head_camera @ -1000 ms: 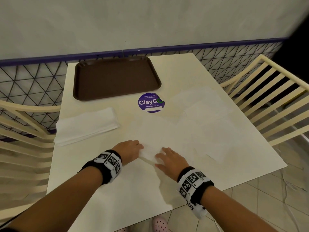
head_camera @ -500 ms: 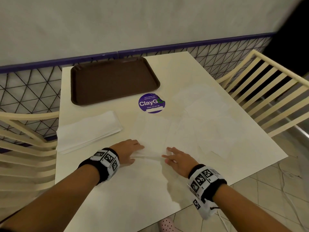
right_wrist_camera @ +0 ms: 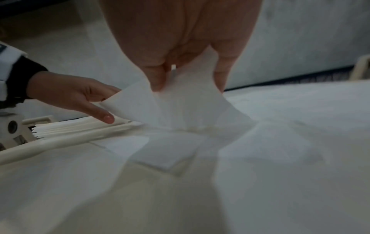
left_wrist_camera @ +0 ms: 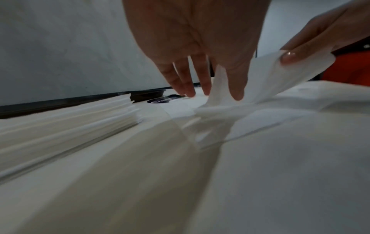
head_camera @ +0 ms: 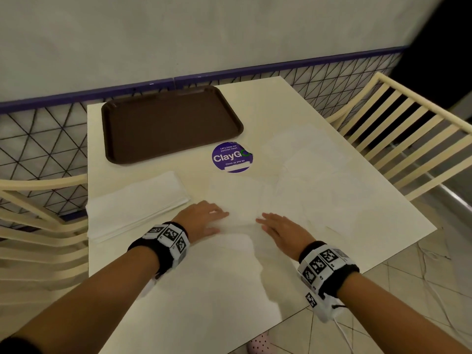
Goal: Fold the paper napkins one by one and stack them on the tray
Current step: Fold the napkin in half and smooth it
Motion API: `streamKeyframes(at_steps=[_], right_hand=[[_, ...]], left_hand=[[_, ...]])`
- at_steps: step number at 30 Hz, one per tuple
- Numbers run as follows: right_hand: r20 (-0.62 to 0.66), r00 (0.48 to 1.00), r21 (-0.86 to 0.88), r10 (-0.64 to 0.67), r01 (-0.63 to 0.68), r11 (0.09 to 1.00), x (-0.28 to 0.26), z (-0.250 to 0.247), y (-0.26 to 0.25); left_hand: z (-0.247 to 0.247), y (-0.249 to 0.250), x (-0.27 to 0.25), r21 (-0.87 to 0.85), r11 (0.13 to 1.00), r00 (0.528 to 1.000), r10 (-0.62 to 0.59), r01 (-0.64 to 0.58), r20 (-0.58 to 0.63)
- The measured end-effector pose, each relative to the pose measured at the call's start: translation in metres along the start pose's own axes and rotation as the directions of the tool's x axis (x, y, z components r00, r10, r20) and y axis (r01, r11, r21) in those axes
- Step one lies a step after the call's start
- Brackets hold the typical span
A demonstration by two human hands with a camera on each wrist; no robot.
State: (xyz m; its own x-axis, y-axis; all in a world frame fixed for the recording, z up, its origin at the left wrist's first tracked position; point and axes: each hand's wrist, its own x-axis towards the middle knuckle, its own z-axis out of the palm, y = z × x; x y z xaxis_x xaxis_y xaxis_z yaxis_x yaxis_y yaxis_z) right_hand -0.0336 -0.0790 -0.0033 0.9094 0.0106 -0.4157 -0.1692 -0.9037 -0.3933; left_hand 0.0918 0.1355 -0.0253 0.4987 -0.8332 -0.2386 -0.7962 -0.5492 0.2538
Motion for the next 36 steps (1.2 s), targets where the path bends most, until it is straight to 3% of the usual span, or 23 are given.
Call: streamKeyframes(at_steps=[4,6,9,13,15,17,21,25,29,33,36], right_hand=[[-0.198,0.973,-0.142,-0.115,0.088,0.986,0.000,-0.027,-0.021],[-0.238,0.959,-0.168,-0.153,0.114,0.979,0.002,-0.033,-0.031],[-0.189,0.956,-0.167,-0.223,0.193,0.967,0.008,-0.029,-0.036],[-0.024,0.948,-0.200,-0.317,0.306,0.931,0.022,-0.006,-0.039],[0.063,0.936,-0.202,-0.347,0.353,0.914,0.025,0.004,-0.043],[0.144,0.919,-0.167,-0.368,0.389,0.906,0.025,0.011,-0.051],[0.237,0.888,-0.022,-0.395,0.411,0.911,0.024,0.020,-0.063],[0.311,0.879,0.020,-0.361,0.374,0.927,0.026,0.025,-0.070],[0.338,0.878,0.045,-0.338,0.343,0.938,0.034,0.027,-0.075],[0.385,0.882,0.001,-0.272,0.294,0.956,0.045,0.025,-0.082],[0.350,0.907,0.142,-0.235,0.196,0.970,0.056,0.024,-0.082]], left_hand=[[-0.013,0.004,0.003,-0.067,0.991,0.931,0.082,-0.113,-0.357],[-0.022,0.007,-0.004,-0.171,0.981,0.908,0.008,-0.088,-0.419],[-0.026,0.011,-0.035,-0.266,0.964,0.888,-0.102,-0.024,-0.448],[-0.010,0.021,-0.092,-0.401,0.897,0.928,-0.294,0.184,-0.231],[0.004,0.027,-0.117,-0.457,0.837,0.920,-0.381,0.301,-0.092],[0.014,0.035,-0.136,-0.496,0.755,0.867,-0.499,0.429,-0.010],[0.036,0.048,-0.158,-0.584,0.558,0.703,-0.711,0.590,0.032],[0.051,0.056,-0.171,-0.644,0.404,0.594,-0.799,0.649,0.097],[0.058,0.057,-0.177,-0.758,0.221,0.471,-0.873,0.614,0.126],[0.057,0.052,-0.172,-0.767,0.138,0.422,-0.887,0.627,0.186],[0.054,0.043,-0.168,-0.757,0.115,0.420,-0.879,0.644,0.224]])
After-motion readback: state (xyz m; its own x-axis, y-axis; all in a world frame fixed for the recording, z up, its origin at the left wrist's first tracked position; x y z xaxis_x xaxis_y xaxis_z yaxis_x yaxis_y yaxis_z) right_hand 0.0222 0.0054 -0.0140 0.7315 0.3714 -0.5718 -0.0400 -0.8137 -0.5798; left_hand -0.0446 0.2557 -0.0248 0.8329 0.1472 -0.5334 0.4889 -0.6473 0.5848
